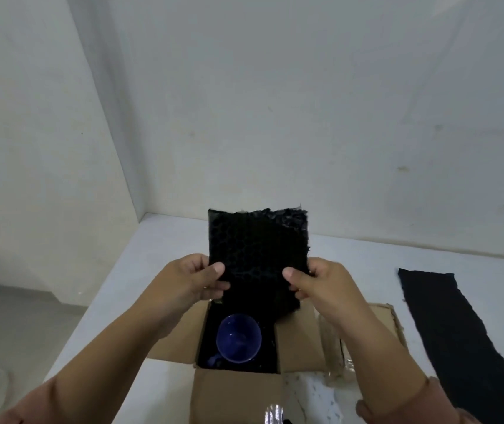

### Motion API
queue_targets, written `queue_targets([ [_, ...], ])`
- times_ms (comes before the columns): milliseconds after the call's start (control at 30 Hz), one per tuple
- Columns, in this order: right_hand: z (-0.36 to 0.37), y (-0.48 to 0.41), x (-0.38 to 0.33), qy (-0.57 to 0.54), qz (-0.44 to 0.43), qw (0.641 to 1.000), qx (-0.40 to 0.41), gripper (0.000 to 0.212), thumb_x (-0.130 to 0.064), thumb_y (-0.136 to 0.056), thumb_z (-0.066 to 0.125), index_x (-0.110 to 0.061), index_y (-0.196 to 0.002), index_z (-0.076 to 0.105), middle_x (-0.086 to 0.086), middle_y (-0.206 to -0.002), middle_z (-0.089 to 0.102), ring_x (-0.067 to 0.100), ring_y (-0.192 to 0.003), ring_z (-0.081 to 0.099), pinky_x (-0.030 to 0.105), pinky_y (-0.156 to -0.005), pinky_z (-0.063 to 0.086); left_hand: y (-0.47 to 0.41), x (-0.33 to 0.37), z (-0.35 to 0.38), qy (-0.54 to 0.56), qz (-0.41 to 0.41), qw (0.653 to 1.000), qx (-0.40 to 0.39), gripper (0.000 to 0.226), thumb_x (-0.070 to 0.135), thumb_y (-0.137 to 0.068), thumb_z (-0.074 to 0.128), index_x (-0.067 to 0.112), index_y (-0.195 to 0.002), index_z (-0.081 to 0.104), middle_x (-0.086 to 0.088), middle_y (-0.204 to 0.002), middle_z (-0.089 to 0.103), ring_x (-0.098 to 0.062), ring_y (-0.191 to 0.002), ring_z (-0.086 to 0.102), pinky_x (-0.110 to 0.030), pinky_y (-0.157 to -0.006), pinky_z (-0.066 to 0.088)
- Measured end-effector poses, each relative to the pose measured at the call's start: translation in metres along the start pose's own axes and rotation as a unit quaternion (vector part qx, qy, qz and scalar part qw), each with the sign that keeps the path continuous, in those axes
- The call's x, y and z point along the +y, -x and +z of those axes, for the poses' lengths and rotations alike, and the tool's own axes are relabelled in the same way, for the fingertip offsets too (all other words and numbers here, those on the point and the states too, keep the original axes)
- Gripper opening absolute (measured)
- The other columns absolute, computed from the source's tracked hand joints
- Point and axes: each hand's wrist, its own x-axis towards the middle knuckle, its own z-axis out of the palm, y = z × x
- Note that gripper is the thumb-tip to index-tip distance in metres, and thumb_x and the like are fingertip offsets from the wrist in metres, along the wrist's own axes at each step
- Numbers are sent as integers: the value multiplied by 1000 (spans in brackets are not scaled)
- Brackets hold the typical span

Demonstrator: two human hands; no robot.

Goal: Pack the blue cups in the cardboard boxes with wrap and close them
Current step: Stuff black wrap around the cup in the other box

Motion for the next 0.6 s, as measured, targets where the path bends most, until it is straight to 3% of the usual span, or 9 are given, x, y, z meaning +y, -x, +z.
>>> queue_targets([
  [67,6,10,10,-14,20,999,-23,43,-41,-80,67,-18,-50,49,-9,-49,46,7,-48,43,20,-48,34,15,-14,-1,-58,14,997,57,31,35,-84,63,9,-68,57,-6,-74,74,-19,-77,72,-29,-70,54],
  [133,15,19,22,17,21,999,-21,47,-46,-80,64,-21,-48,40,-8,-50,37,7,-48,35,21,-49,29,29,-28,-1,-126,22,985,117,34,38,-84,63,15,-61,56,-1,-67,73,-12,-65,70,-25,-62,49],
  [233,35,29,44,92,13,996,-4,51,-35,-82,66,-20,-46,33,-7,-43,33,3,-39,30,17,-44,24,40,-50,4,-236,20,958,162,34,36,-83,66,20,-58,49,5,-56,66,-6,-52,60,-16,-46,36],
  [333,51,35,62,241,-18,970,-12,50,-31,-86,61,-20,-48,30,-4,-45,31,6,-40,29,19,-41,21,43,-70,12,-344,19,926,155,36,37,-81,68,24,-66,38,3,-54,47,-7,-49,43,-21,-45,29],
  [467,60,38,70,354,-58,934,-11,45,-36,-88,52,-23,-54,25,-6,-55,33,8,-52,33,25,-47,22,41,-80,18,-441,20,888,132,34,43,-83,62,31,-74,31,4,-61,46,-5,-52,43,-20,-45,26],
  [600,65,40,69,418,-83,904,-42,27,-34,-80,54,-29,-70,29,-8,-84,42,16,-81,43,30,-73,36,37,-78,17,-526,71,841,106,35,40,-80,65,32,-83,32,12,-69,45,-4,-60,42,-17,-46,23],
])
